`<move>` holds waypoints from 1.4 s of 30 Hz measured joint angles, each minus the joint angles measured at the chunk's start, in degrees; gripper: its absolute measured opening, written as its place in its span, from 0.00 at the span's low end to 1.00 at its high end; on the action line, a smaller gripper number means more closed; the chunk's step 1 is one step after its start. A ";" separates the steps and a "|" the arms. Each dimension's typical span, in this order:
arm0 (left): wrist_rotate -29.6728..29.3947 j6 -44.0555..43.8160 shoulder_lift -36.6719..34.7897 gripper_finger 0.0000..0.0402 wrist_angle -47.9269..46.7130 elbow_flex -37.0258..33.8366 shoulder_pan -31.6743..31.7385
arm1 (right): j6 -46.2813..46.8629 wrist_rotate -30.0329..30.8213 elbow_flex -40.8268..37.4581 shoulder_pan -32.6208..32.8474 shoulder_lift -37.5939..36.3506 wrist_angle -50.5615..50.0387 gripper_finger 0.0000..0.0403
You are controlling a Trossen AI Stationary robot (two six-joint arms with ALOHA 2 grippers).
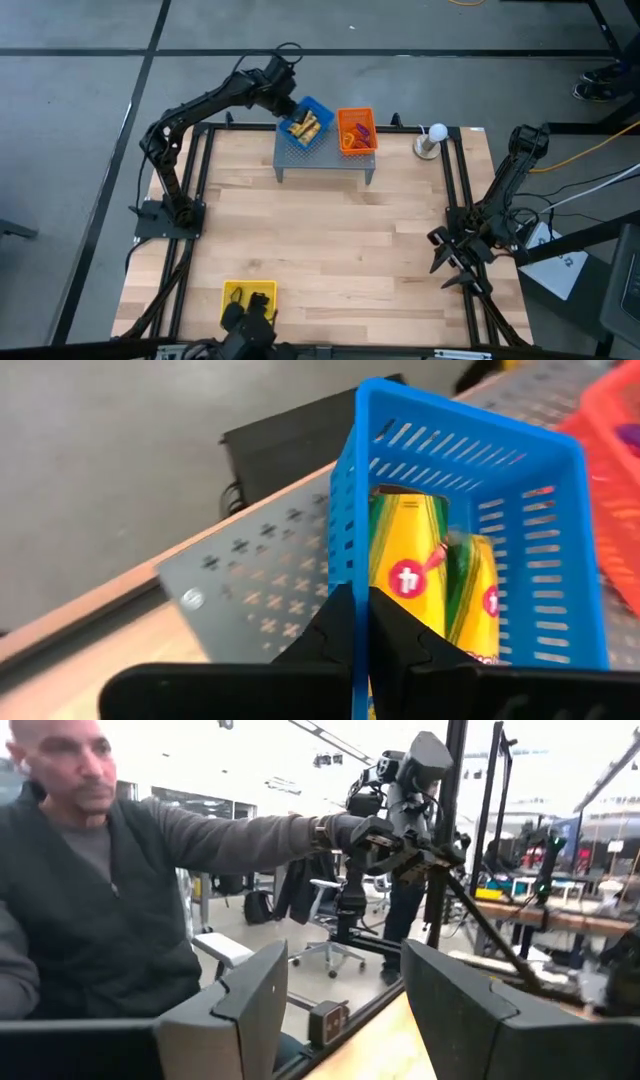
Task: Pick & Place Office Desk Supplies
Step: Put the blue basket onto the shelf
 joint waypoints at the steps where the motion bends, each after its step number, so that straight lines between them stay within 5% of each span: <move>1: -0.91 -0.91 0.00 0.01 -0.47 0.00 -0.32 | 1.10 0.00 0.00 0.00 0.02 0.00 0.49; 29: -14.22 -19.07 -0.07 0.01 -0.83 -0.30 -8.53 | 9.21 -0.39 0.00 0.02 0.37 -0.96 0.49; 42: -13.25 -25.18 -0.39 0.01 15.52 -13.29 -9.96 | 11.15 -3.26 0.00 0.04 0.42 -1.61 0.49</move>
